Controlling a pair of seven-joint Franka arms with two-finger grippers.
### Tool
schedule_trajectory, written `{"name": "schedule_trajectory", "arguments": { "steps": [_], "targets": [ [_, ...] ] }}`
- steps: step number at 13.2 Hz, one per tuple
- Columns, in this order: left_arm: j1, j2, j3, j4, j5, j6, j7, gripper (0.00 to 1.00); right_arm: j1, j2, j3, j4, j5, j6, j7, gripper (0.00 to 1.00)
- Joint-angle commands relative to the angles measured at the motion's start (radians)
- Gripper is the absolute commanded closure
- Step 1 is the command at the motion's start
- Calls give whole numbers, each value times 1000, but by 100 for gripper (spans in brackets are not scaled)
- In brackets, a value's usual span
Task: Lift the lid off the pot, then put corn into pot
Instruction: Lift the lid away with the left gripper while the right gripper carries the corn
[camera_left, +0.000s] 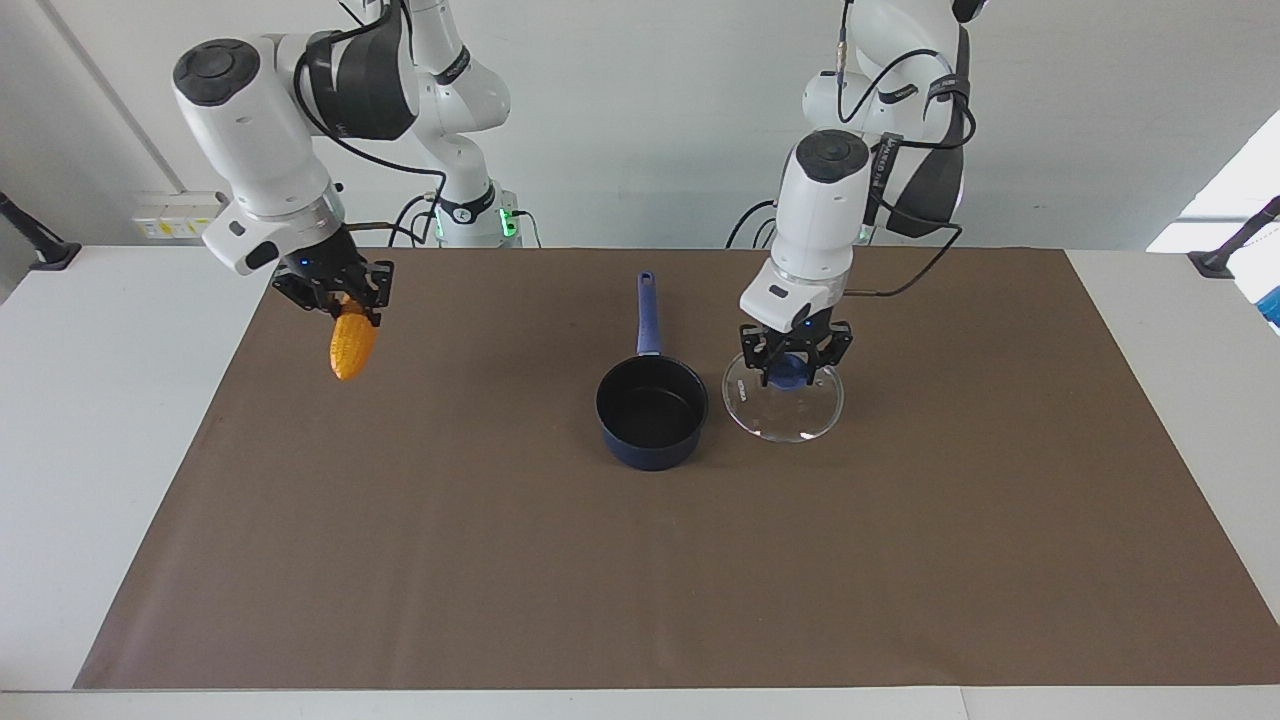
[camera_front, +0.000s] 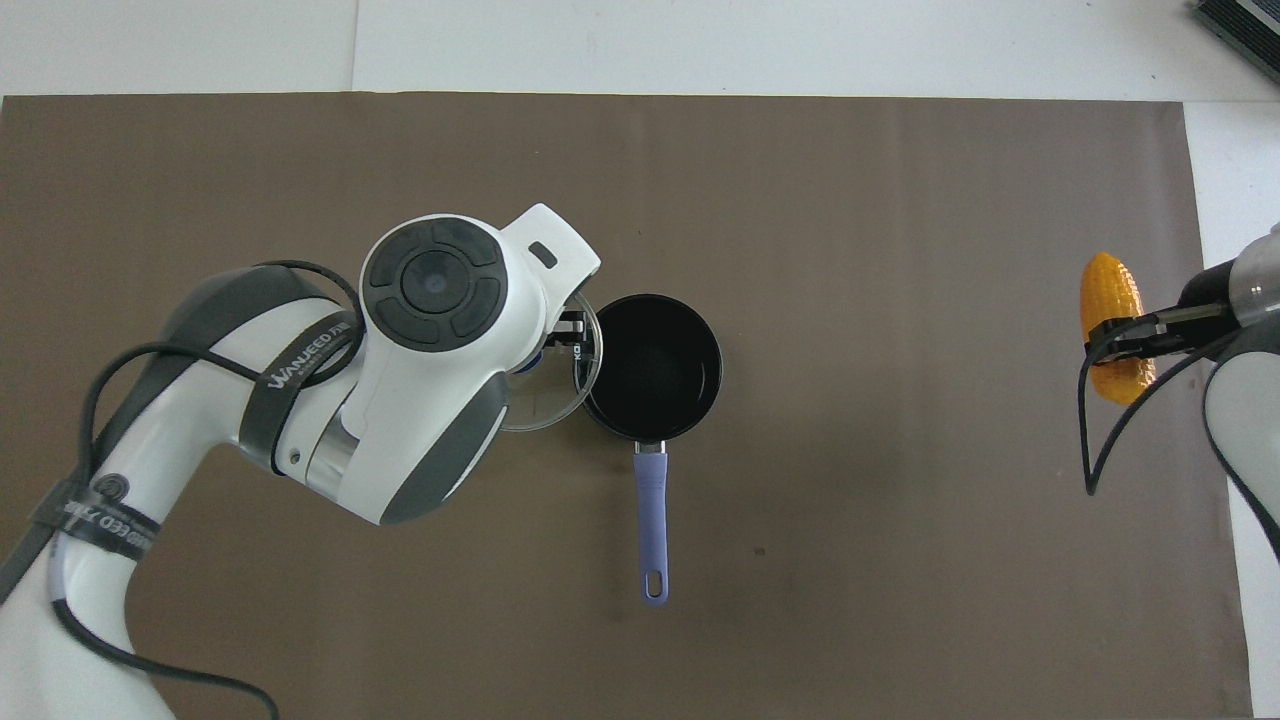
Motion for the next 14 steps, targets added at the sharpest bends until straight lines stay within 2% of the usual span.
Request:
{"name": "schedule_trajectory", "arguments": {
  "steps": [1, 5, 9, 11, 14],
  "targets": [
    [89, -97, -11, -174, 6, 125, 114, 100, 85, -25, 6, -20, -8, 8, 123, 100],
    [176, -120, -13, -268, -11, 199, 257, 100, 211, -54, 23, -50, 12, 10, 320, 100],
    [301, -110, -11, -289, -86, 233, 427, 100, 332, -2, 33, -52, 53, 63, 511, 100],
    [356, -98, -11, -289, -91, 240, 501, 100, 413, 57, 37, -54, 53, 147, 615, 100],
    [423, -50, -11, -286, -123, 286, 576, 100, 430, 134, 38, -51, 69, 316, 669, 100]
  ]
}}
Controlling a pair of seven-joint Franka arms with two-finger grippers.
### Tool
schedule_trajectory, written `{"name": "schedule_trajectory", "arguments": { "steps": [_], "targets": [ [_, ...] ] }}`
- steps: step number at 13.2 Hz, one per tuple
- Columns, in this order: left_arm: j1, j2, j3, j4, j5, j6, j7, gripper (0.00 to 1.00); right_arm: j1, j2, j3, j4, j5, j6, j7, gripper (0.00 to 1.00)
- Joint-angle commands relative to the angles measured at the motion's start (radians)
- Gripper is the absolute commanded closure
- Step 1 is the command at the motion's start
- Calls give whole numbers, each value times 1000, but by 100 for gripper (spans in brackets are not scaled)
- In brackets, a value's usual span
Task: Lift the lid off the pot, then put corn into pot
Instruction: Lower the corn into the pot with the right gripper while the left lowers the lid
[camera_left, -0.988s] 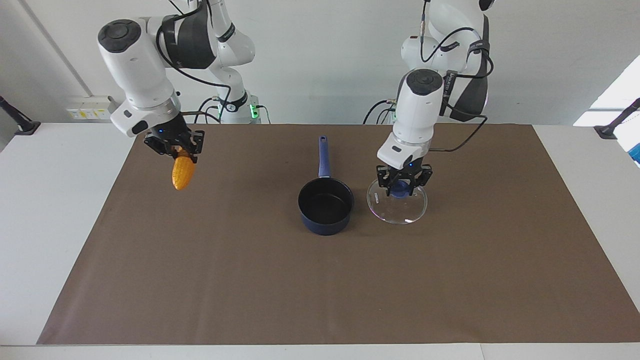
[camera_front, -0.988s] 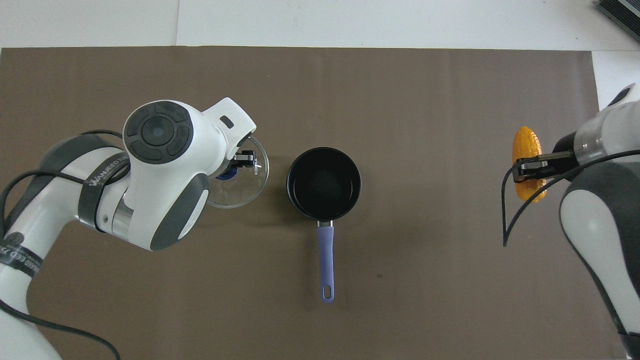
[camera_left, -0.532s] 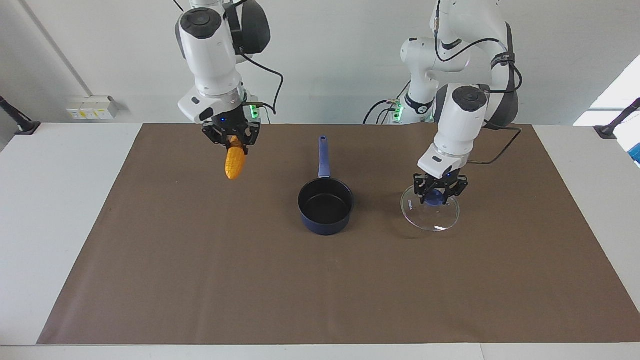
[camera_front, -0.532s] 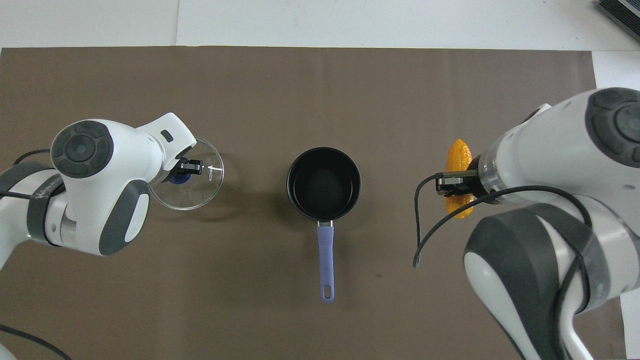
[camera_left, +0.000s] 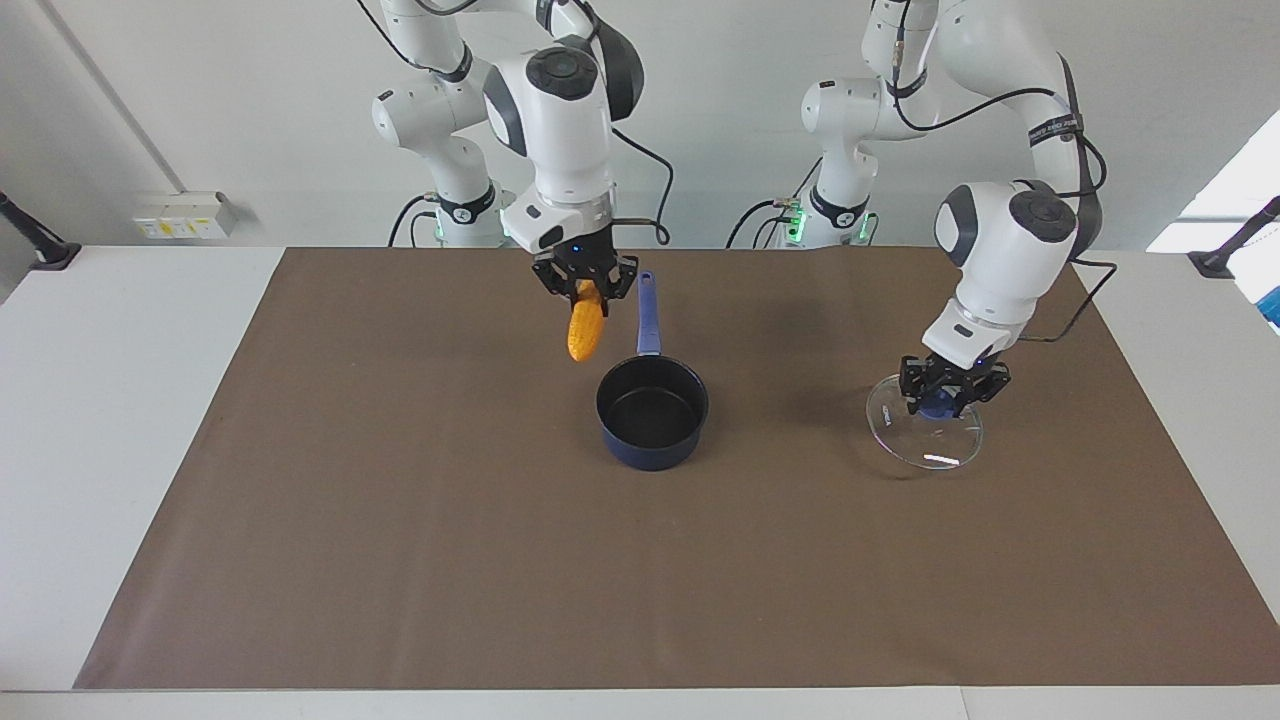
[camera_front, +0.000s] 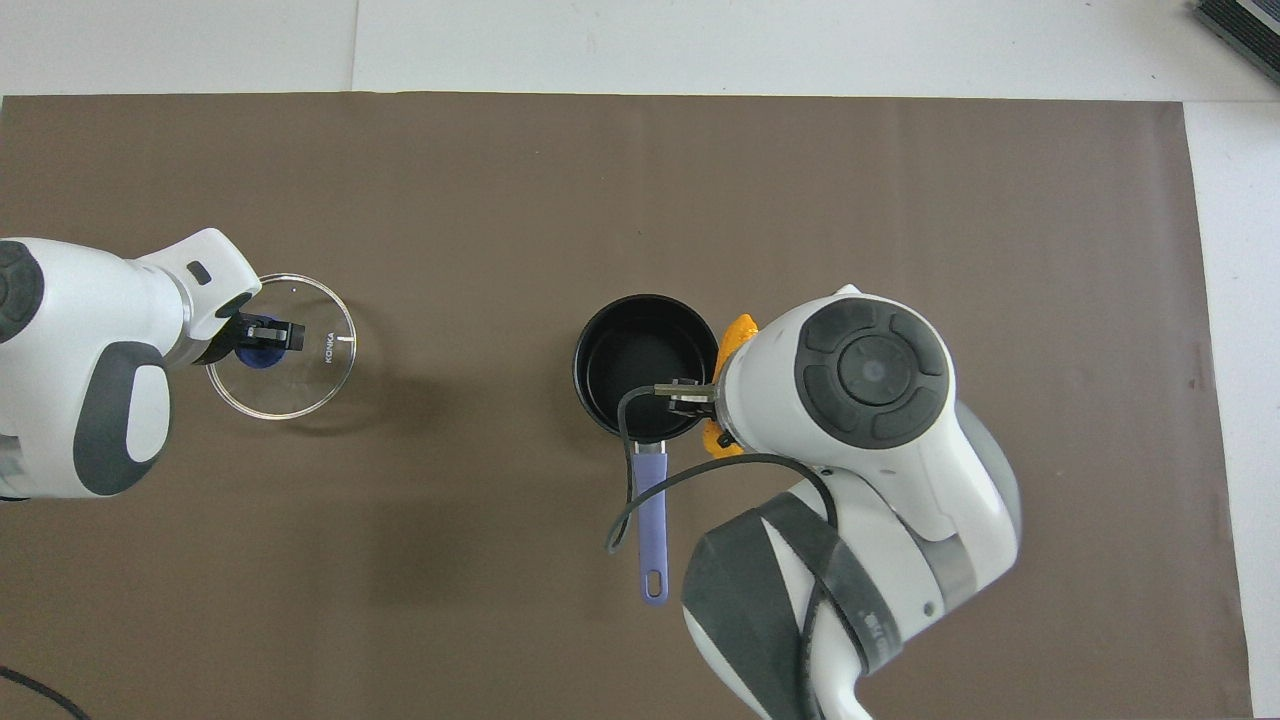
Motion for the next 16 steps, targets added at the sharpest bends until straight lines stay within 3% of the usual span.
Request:
{"name": "schedule_trajectory", "arguments": {
  "steps": [1, 5, 12, 13, 14, 15, 16],
  "targets": [
    [58, 11, -11, -15, -35, 48, 79, 100, -2, 71, 8, 10, 86, 109, 20, 100],
    [87, 61, -10, -6, -92, 55, 166, 100, 20, 162, 14, 0, 117, 233, 9, 100],
    [106, 117, -8, 37, -92, 46, 263, 100, 35, 190, 27, -71, 117, 252, -54, 100],
    [106, 117, -8, 39, -92, 40, 260, 84, 35, 193, 28, -71, 117, 253, -54, 100],
    [101, 117, -8, 39, -92, 35, 255, 36, 35, 197, 27, -68, 117, 255, -55, 100],
    [94, 112, -7, 37, -90, 32, 261, 0, 23, 206, 27, -56, 117, 255, -60, 100],
    [89, 98, -8, 37, -89, 17, 254, 0, 17, 216, 27, -38, 117, 255, -75, 100]
  ]
}}
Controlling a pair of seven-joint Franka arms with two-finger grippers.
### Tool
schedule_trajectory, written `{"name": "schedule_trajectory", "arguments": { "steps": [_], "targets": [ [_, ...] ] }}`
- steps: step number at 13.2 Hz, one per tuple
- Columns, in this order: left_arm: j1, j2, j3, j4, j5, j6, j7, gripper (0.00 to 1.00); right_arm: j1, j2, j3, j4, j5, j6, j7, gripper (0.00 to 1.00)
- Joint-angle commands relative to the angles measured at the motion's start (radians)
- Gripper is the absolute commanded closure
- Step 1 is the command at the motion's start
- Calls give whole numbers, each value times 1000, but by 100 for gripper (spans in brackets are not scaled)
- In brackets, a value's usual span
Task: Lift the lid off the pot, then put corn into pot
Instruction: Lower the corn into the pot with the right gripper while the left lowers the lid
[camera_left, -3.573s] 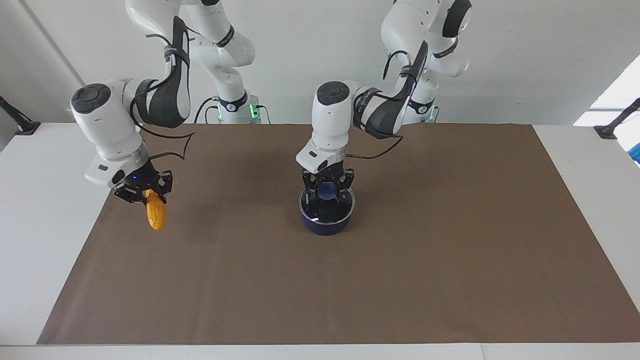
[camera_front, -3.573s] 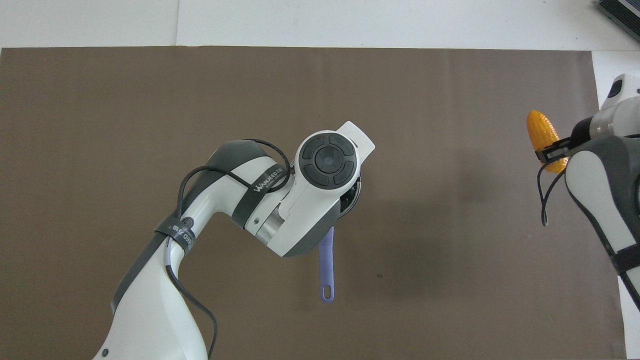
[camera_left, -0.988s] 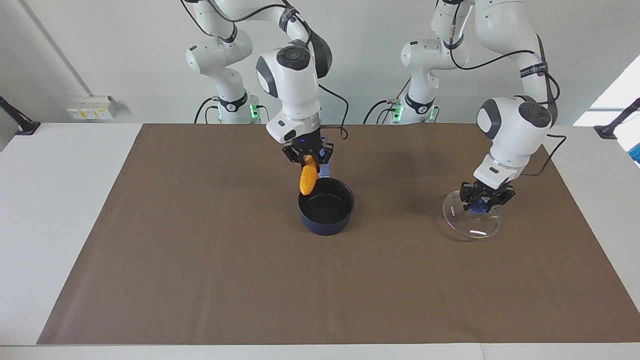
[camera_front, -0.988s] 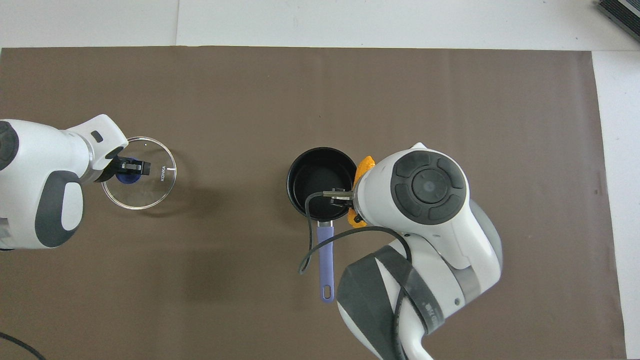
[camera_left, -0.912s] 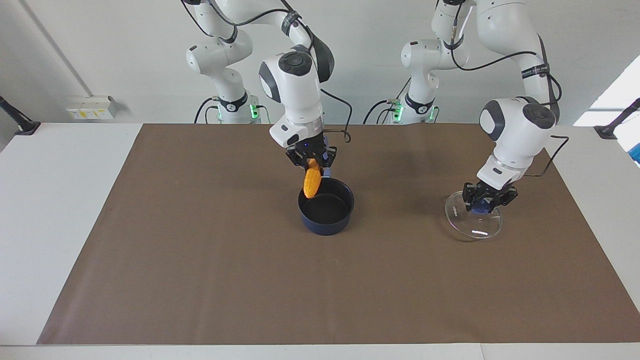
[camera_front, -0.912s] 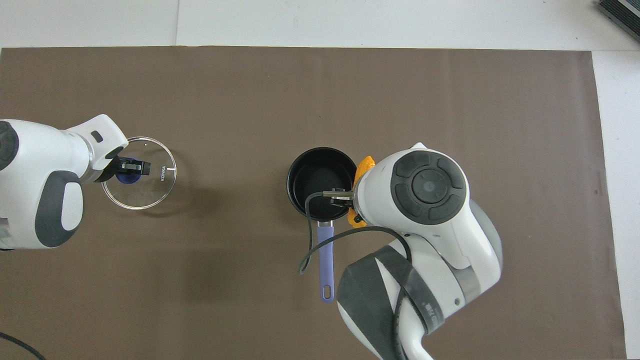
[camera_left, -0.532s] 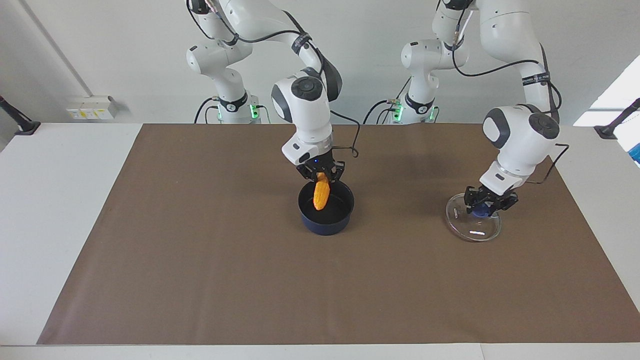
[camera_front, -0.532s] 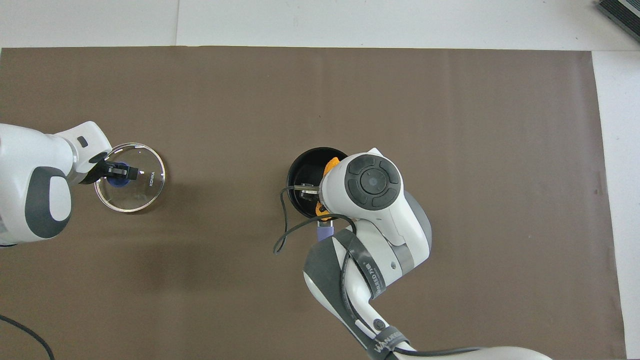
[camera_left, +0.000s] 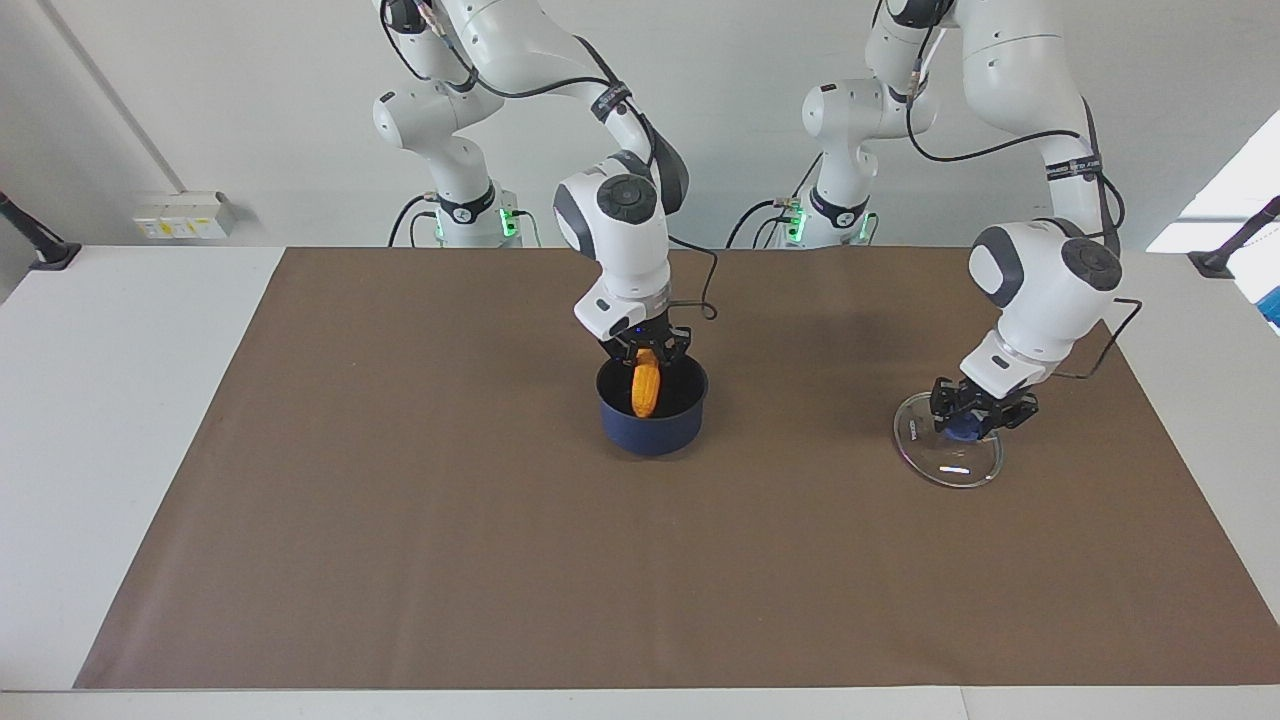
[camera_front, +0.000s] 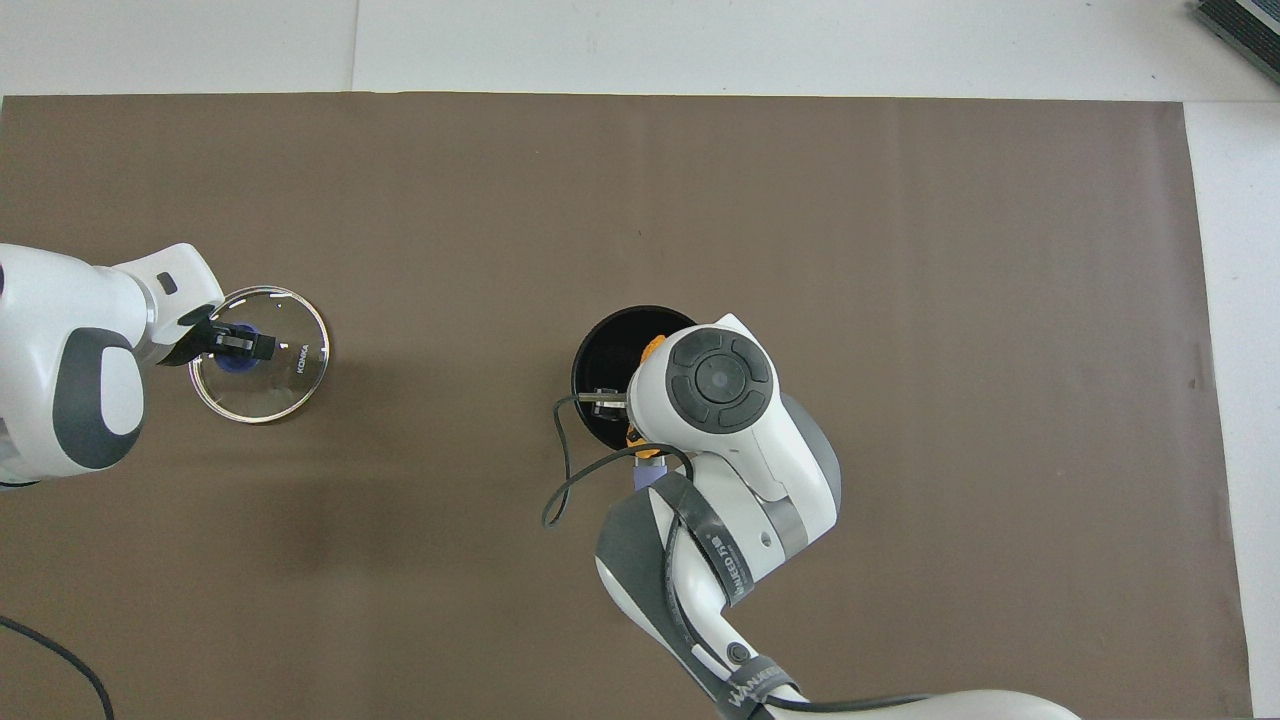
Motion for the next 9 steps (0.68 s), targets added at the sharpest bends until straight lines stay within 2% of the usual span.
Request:
{"name": "schedule_trajectory", "arguments": {
  "steps": [1, 3, 5, 7, 9],
  "targets": [
    [-4, -34, -4, 18, -11, -44, 16, 0, -29, 25, 4, 35, 28, 21, -68, 100],
    [-5, -77, -6, 29, -5, -79, 14, 0, -35, 40, 6, 71, 44, 19, -68, 100],
    [-8, -135, -12, 67, 1, -179, -74, 0, -34, 46, 4, 72, 76, 24, -70, 100],
    [-26, -169, -12, 148, 51, -290, -99, 0, -34, 57, 4, 69, 77, 100, -70, 100],
    [-42, -178, -13, 271, 113, -438, -139, 0, -32, 81, 6, 71, 76, 137, -70, 100]
  ]
}}
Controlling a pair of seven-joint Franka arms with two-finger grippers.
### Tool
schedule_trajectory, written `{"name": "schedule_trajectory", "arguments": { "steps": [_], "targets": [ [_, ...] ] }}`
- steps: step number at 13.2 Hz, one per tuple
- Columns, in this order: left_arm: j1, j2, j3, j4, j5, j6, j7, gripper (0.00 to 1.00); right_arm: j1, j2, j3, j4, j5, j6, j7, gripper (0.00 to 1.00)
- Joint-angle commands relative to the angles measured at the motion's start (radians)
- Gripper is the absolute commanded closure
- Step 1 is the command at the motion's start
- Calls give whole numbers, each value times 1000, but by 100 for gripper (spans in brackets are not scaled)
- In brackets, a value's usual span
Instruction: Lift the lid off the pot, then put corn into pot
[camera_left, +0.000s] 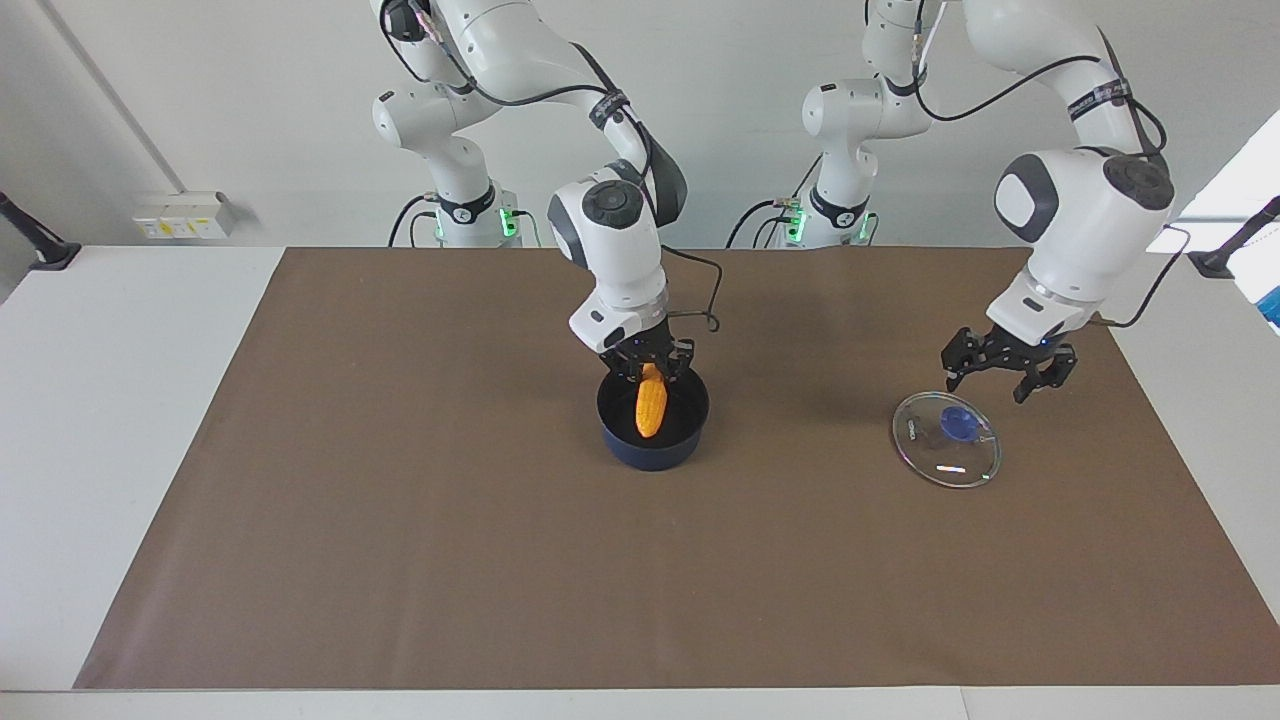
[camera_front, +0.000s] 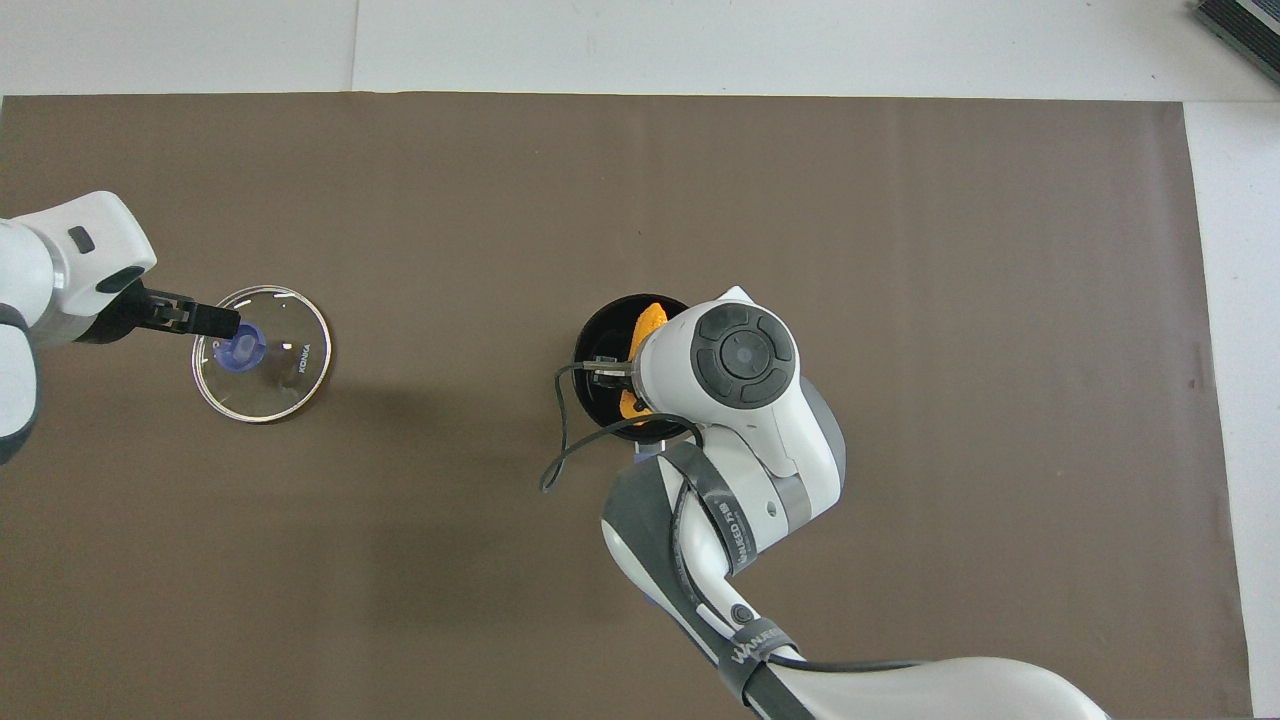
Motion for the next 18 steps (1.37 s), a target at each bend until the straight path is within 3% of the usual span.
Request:
{"name": "schedule_trajectory", "arguments": {
  "steps": [1, 4, 5, 6, 7, 8, 11, 15, 18],
  "targets": [
    [-34, -7, 5, 163, 76, -178, -53, 0, -9, 37, 6, 16, 33, 49, -38, 100],
    [-54, -6, 3, 332, 96, -375, -53, 0, -5, 34, 5, -8, 33, 48, -63, 100],
    [-56, -6, 2, 379, 95, -437, -53, 0, -3, 34, 5, -12, 31, 48, -80, 84],
    [-54, -6, 2, 415, 86, -493, -53, 0, -3, 34, 5, -6, 31, 49, -80, 49],
    [-56, -6, 0, 445, 84, -543, -52, 0, -5, 36, 5, 1, 33, 50, -68, 26],
    [-54, -7, -12, 467, 81, -586, -53, 0, -9, 34, 5, 8, 34, 48, -72, 19],
    [-53, -67, -21, 479, 44, -663, -61, 0, -40, -32, 0, 10, 33, -11, -84, 10],
    [-54, -124, -38, 463, 41, -668, -113, 0, -127, -214, -9, 10, 14, -267, -159, 10],
    [-53, -124, -38, 467, 41, -691, -116, 0, -227, -317, -10, 10, -16, -426, -262, 10]
  ]
}}
